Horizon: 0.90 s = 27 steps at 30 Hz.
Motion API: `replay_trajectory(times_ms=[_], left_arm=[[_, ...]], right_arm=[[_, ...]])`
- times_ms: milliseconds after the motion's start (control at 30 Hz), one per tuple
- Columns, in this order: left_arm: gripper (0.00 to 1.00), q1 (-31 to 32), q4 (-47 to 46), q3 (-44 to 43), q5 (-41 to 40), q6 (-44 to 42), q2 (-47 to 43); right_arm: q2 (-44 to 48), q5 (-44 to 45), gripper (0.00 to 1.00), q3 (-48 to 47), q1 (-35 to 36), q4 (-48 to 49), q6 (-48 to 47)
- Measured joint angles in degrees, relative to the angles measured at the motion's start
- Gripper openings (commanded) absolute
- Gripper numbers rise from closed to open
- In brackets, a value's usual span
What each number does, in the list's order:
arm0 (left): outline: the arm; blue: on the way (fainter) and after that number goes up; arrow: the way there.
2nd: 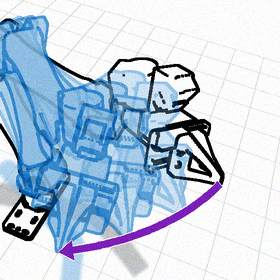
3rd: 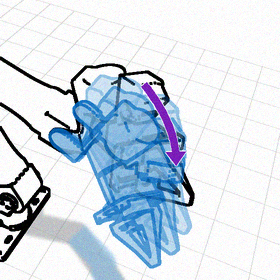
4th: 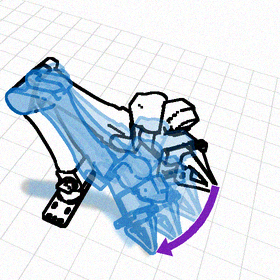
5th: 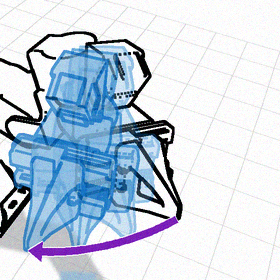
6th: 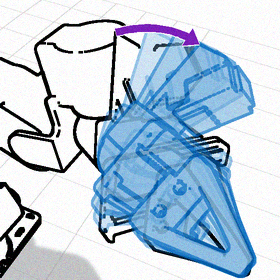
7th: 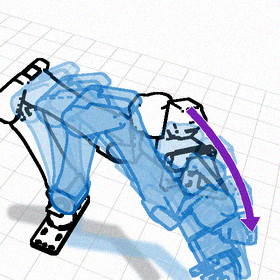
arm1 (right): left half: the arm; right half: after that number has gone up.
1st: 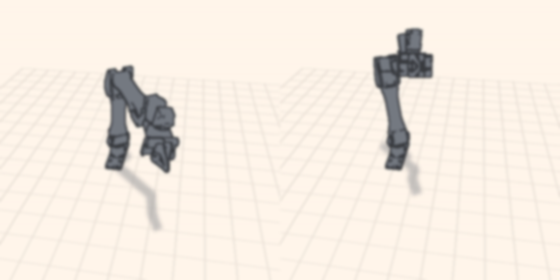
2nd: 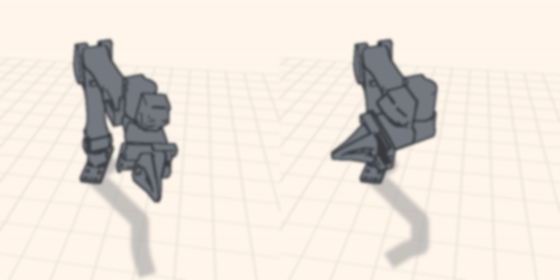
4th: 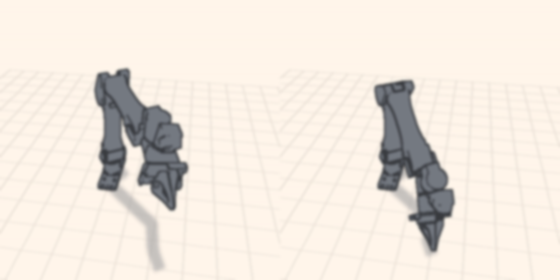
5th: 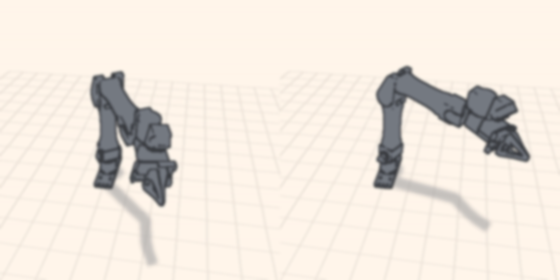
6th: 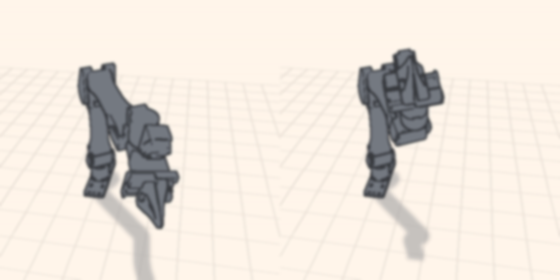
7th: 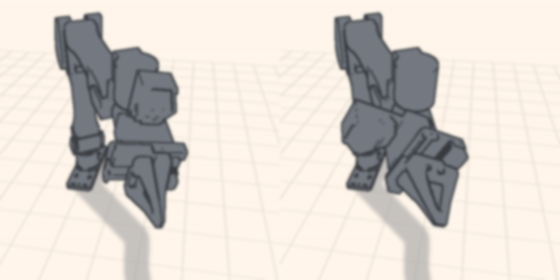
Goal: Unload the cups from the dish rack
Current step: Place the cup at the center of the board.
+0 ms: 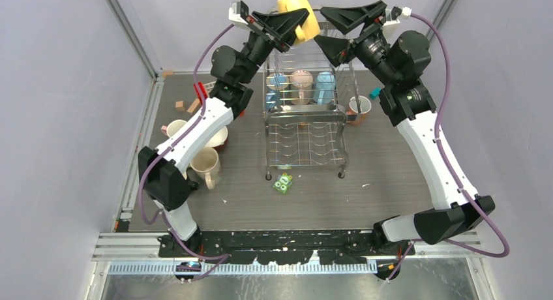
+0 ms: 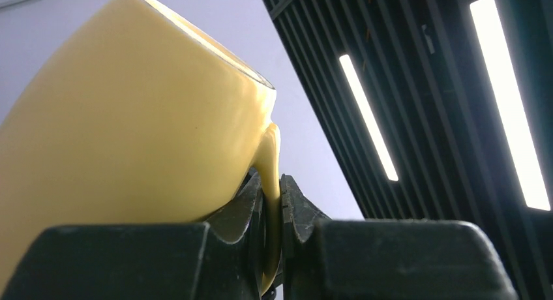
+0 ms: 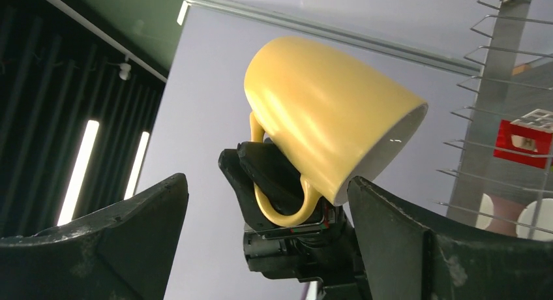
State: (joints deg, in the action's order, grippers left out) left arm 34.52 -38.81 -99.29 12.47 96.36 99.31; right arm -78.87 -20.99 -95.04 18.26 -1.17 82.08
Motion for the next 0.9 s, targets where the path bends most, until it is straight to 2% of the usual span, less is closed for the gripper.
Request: replay_trajectory(times_ms=[233, 433, 733, 900], left_arm=[[0.00, 0.35, -3.98, -0.66, -1.57, 1.57, 0.31], [0.00, 0.85, -5.77, -0.79, -1.81, 2.62, 0.39], [0.00, 2.38, -10.71, -2.99, -2.21, 4.17, 3.34], [0.00, 3.04, -13.14, -3.98, -2.80, 5.11, 5.31]], right_arm=[[0.11, 3.96, 0.95, 1.81, 0.02, 4.72, 6.36], [-0.66, 4.42, 0.86, 2.40, 0.02, 9.38, 10.99], [-5.55, 3.26, 0.64, 2.40, 0.02, 18.43, 19.74], [-6.32, 2.73, 0.43, 2.93, 0.02, 21.73, 23.45]])
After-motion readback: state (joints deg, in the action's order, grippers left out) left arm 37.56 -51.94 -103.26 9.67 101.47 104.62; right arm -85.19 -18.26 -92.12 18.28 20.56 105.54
